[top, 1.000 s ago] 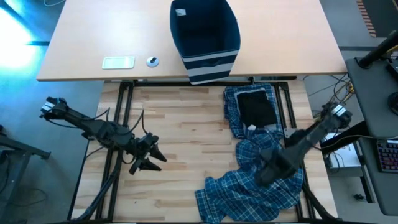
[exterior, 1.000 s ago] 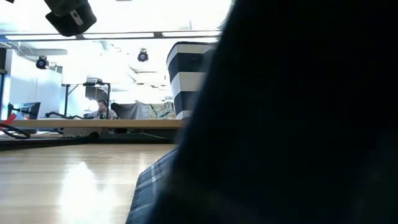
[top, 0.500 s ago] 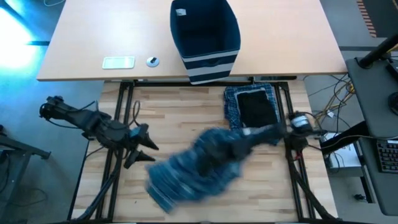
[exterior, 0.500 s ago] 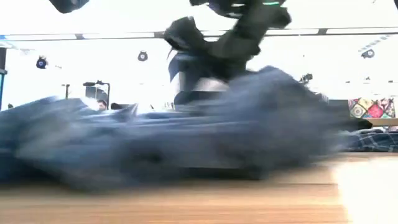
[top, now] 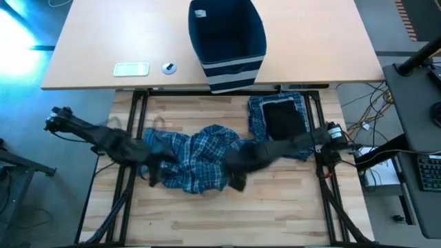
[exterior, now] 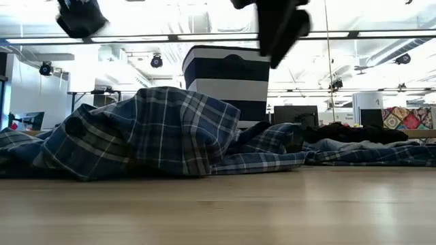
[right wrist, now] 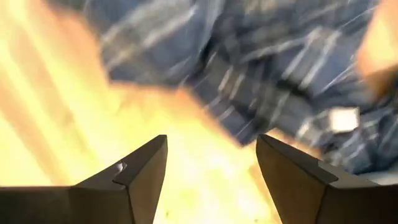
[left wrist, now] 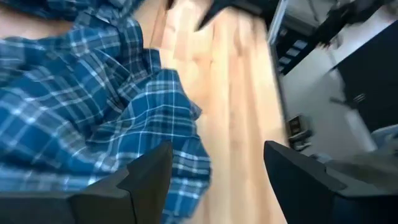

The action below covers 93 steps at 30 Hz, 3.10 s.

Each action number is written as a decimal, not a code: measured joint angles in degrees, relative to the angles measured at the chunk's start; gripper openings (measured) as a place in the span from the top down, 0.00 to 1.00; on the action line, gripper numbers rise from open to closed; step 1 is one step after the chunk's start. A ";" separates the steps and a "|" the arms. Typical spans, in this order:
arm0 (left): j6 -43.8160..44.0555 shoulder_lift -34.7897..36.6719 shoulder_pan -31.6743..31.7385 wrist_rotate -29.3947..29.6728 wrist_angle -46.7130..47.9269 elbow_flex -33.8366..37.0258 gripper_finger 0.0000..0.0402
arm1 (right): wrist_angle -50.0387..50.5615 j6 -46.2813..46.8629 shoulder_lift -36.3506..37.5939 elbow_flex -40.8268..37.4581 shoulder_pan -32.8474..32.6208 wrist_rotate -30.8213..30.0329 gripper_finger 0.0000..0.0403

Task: Fold Laundry from Bin
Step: Fold the blue patterned long sleeve

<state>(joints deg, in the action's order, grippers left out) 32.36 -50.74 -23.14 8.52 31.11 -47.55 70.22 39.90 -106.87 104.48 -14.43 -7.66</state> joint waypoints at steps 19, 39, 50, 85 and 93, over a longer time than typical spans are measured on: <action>-12.62 -38.49 3.02 4.10 -21.82 4.81 0.56 | -1.36 25.29 0.41 -2.50 -15.41 -3.19 0.40; -22.23 -24.90 17.15 8.08 14.00 -37.73 1.00 | 0.38 -2.00 7.02 -3.78 -14.82 -25.00 0.40; -14.60 -18.26 15.94 6.63 27.27 -55.46 1.00 | -17.98 -7.25 8.41 -19.38 -10.35 -27.96 0.40; -15.33 -39.09 24.56 -9.10 24.64 -25.89 0.40 | -29.33 -10.87 26.15 -34.63 -9.93 -18.98 0.40; -21.89 -44.64 31.22 -3.51 40.16 -22.25 0.67 | -48.32 -7.27 22.06 -43.56 -4.85 -12.42 0.40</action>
<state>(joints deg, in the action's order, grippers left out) 10.47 -95.38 8.08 5.01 71.27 -69.80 21.90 32.64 -84.82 60.92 -19.28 -20.07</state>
